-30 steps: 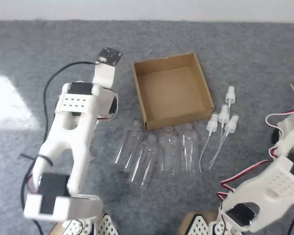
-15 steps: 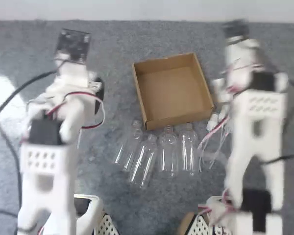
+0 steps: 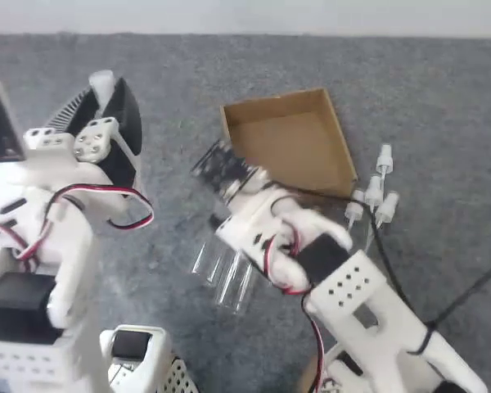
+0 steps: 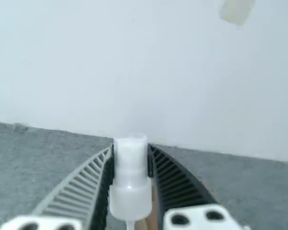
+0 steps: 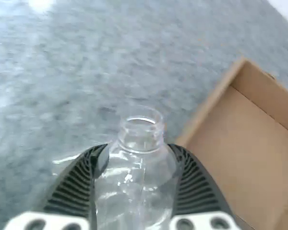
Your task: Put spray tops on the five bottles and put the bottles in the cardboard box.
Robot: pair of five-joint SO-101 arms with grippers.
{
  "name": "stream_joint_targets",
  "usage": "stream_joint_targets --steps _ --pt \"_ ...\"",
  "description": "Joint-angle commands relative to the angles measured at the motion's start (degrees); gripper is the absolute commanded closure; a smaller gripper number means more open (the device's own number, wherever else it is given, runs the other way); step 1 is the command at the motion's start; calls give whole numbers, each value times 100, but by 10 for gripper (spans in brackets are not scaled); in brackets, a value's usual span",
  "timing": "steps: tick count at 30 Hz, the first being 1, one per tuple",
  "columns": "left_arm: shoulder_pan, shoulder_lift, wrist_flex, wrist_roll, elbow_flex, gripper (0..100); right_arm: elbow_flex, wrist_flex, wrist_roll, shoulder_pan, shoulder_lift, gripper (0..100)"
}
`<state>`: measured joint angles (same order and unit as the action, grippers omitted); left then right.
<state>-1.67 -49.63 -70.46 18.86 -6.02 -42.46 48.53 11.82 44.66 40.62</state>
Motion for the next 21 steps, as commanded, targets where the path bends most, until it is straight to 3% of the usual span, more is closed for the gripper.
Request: stream_joint_targets --steps 1,7,14,21 --pt "18 -79 431 396 66 991 -35 -215 0 470 356 992" --pt "44 -70 826 721 -382 991 -62 -224 0 655 365 991" --pt "62 -44 862 879 -690 991 -1011 -1886 -53 629 374 992" --pt "70 -70 1275 879 -1262 991 -1143 -2053 -413 629 576 992"
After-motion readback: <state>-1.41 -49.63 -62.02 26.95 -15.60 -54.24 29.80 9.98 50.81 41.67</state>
